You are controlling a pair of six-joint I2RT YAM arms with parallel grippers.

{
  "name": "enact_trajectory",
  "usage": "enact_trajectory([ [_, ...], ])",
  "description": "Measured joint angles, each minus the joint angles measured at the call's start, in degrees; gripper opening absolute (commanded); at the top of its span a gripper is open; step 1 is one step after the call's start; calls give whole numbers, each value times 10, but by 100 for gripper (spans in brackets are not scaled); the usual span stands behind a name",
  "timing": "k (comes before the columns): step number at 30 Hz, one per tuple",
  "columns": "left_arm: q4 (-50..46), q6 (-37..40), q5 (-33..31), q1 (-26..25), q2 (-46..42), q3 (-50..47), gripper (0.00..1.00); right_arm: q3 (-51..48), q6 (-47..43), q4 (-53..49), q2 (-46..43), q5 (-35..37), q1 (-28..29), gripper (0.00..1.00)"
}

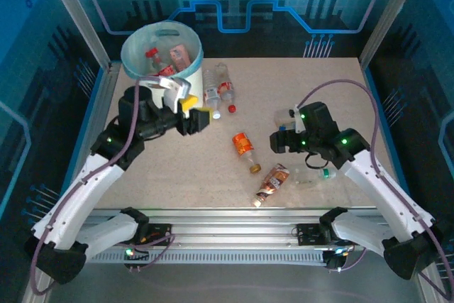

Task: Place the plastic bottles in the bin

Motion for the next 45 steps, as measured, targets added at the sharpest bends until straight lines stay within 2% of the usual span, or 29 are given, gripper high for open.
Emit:
enact_trajectory([
  [8, -38, 58, -17, -159, 7, -26, 74, -96, 134, -103, -76, 75, -32, 100],
  [11, -42, 84, -38, -208, 41, -28, 75, -137, 188, -116, -103, 77, -58, 100],
  [16, -31, 118, -58, -255, 96, -38, 77, -190, 269, -95, -129, 47, -116, 100],
  [23, 2, 140, -66, -268, 118, -49, 77, -245, 377, -11, -118, -3, -146, 100],
  [30, 30, 144, -79, -268, 118, -72, 78, -269, 447, 51, -91, -14, -159, 100],
  [38, 34, 150, -98, -268, 118, -83, 80, -298, 485, 122, -33, -41, -172, 100],
  [45, 34, 161, -112, -268, 118, -84, 81, -305, 494, 170, 4, -53, -180, 90],
])
